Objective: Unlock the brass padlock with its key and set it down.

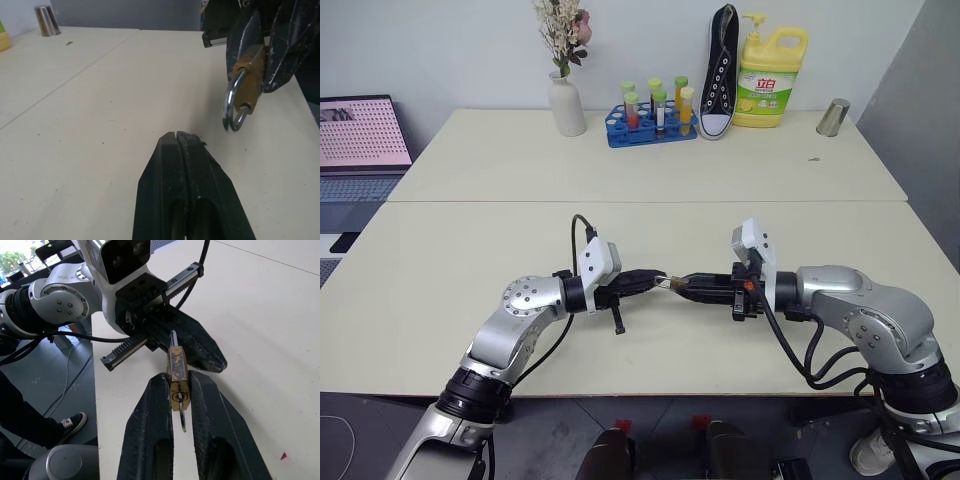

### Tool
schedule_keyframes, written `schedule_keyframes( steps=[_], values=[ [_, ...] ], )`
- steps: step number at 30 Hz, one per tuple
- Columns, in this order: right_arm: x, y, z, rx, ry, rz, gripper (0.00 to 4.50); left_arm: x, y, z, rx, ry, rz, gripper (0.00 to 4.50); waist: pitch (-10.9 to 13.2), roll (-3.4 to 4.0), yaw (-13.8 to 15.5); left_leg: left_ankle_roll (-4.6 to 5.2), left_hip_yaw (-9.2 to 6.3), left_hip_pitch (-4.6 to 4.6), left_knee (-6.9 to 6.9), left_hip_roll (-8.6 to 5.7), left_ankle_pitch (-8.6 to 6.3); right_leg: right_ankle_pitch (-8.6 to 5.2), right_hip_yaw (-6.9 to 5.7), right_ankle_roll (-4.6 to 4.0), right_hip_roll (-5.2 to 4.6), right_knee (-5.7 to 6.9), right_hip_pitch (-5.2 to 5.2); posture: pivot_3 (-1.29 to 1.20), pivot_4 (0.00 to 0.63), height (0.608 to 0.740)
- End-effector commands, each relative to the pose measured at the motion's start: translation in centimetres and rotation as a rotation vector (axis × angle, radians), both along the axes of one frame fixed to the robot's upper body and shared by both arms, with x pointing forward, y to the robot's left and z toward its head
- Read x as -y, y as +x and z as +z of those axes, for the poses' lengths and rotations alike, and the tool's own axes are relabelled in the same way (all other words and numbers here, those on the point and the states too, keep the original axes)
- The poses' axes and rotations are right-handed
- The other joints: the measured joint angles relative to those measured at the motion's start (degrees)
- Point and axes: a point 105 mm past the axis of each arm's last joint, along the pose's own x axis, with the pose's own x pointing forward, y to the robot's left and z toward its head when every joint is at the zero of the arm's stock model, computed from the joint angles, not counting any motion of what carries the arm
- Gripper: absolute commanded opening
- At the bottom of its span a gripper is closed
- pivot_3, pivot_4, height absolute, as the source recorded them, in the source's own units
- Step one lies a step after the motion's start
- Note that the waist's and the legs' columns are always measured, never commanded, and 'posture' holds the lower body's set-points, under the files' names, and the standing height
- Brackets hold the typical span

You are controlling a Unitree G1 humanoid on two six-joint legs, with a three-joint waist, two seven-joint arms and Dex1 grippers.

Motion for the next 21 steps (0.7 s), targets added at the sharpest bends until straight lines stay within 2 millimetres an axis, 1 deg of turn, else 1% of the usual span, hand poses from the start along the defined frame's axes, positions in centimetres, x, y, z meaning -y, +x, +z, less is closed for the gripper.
schedule_keyframes(
  steps=[1,10,16,21],
  values=[
    [-0.4,-0.5,1.7,0.059,0.031,0.033,0.13,0.5,-0.7,1.5,0.041,-0.027,-0.038,0.0,0.0,0.0,0.0,0.0,0.0,0.0,0.0,0.0,0.0,0.0,0.0,0.0,0.0,0.0,0.0,0.0,0.15,0.74],
    [-0.4,-0.3,1.4,0.056,0.026,0.027,0.13,0.6,-1.5,1.9,0.03,-0.025,-0.064,0.0,0.0,0.0,0.0,0.0,0.01,0.0,0.0,0.0,0.0,0.0,0.01,0.0,0.0,-0.01,0.0,0.0,0.15,0.74],
    [-0.3,0.0,1.3,0.058,0.016,0.015,0.13,0.0,-2.4,1.7,-0.001,0.017,-0.093,0.0,0.0,0.0,0.0,0.0,0.03,0.01,-0.01,0.02,0.0,0.0,0.01,0.0,0.0,-0.02,0.0,0.0,0.15,0.74],
    [-0.2,0.0,1.1,0.059,0.009,0.015,0.13,-0.4,-2.8,2.4,-0.024,0.02,-0.11,0.0,0.0,0.0,0.0,0.0,0.01,-0.01,-0.01,0.0,0.0,0.0,0.02,0.0,0.0,-0.02,0.0,0.0,0.15,0.74]
  ],
)
